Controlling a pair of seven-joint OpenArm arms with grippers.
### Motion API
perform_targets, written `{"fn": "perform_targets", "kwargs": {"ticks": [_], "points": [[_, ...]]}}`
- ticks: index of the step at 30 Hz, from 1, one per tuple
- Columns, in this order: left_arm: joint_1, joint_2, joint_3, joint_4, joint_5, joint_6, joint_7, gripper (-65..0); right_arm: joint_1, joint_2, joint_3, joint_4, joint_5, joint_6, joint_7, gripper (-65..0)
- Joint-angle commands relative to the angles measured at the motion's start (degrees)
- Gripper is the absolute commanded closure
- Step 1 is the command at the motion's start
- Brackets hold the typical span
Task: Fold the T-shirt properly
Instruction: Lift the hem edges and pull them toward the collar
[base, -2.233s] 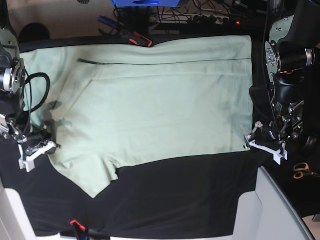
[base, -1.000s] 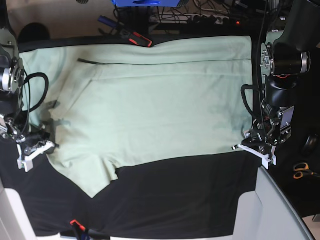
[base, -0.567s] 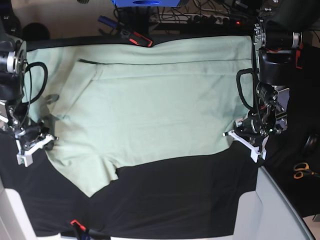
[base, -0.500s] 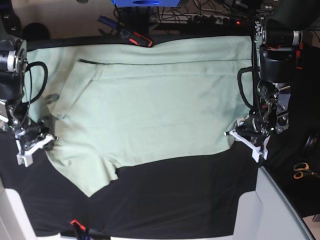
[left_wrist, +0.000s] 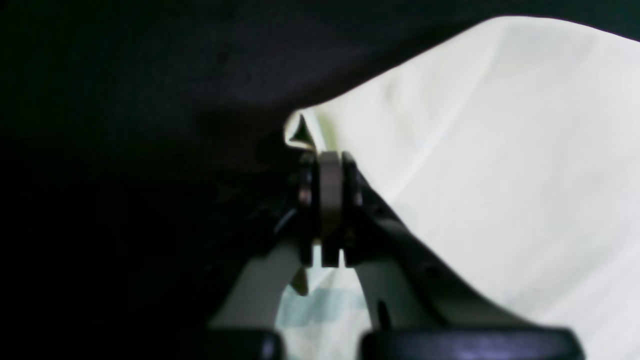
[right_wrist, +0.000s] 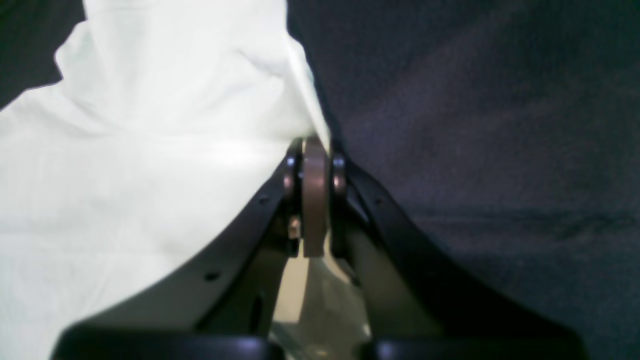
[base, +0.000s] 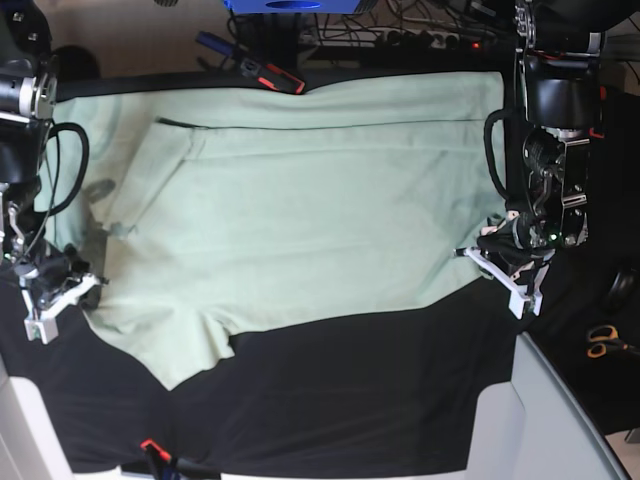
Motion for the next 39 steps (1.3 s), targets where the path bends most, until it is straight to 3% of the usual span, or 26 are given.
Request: {"fn": "perform_targets", "kwargs": {"ticks": [1, 14, 25, 29, 39], "points": [[-0.59, -0.81, -0.25, 1.72, -0.27, 0.08, -0.69, 0.0, 1.2, 1.11, 0.39, 1.34, 0.46, 0.3, -0.05, 0.0], [5.92, -0.73, -7.46, 14.38, -0.01, 0.08, 8.72, 0.0, -1.87, 1.11, 0.48, 7.94, 0.46, 0.3, -7.0, 0.0], [12.95, -1.34, -10.89, 20.97, 0.08, 0.08, 8.98, 0.0, -7.32, 1.02, 0.66, 16.29, 0.55, 0.22, -10.86, 0.0], [15.15, -2.66, -11.33, 23.61, 0.08, 0.08, 8.98, 0.0, -9.43, -0.3, 5.32, 19.37, 1.16, 0.22, -13.94, 0.0], [17.43, -2.75, -11.33, 23.87, 0.08, 0.08, 8.98, 0.0, -10.75, -1.97, 7.43, 19.63, 1.25, -0.14, -18.25, -0.4]]}}
